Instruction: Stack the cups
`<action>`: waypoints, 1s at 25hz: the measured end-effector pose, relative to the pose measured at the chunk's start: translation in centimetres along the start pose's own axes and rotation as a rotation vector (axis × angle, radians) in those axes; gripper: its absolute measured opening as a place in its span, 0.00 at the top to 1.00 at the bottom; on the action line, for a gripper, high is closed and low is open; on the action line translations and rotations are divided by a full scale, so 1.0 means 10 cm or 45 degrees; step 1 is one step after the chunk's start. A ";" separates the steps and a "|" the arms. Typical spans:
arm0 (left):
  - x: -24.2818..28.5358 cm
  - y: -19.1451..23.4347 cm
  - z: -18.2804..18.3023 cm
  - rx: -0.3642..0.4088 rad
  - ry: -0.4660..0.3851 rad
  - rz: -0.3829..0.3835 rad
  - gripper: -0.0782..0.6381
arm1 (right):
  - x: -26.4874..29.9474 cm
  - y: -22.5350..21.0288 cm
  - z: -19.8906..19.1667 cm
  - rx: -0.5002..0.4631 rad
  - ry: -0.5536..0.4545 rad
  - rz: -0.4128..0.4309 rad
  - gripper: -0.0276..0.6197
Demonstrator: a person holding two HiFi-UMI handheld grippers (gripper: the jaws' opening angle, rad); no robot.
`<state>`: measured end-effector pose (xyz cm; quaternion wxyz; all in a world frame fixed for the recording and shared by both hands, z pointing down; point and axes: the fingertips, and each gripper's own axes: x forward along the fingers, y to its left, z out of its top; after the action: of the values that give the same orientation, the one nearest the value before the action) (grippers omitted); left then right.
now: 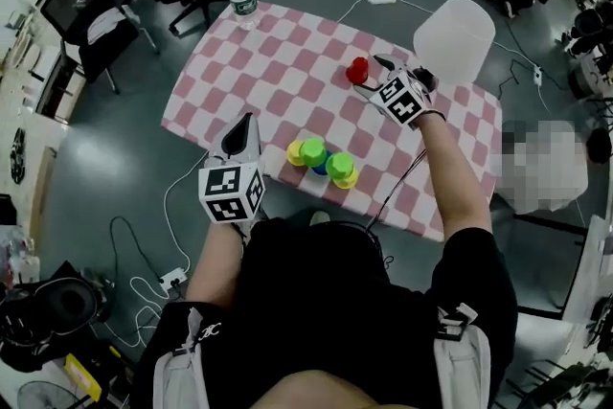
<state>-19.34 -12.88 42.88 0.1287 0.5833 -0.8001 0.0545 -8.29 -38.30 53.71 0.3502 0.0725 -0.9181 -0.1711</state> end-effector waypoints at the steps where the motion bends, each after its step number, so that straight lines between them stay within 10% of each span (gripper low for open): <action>1: -0.02 0.03 -0.02 -0.004 0.007 0.027 0.87 | 0.10 0.00 -0.07 0.009 0.013 0.012 0.43; 25: 0.02 0.60 -0.59 -0.097 0.219 0.324 0.87 | 1.57 -0.31 -1.08 0.161 0.252 0.003 0.42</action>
<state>-24.28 -9.78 48.95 0.2109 0.4650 -0.8551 0.0896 -12.69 -48.03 69.79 0.4340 0.1099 -0.8881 -0.1046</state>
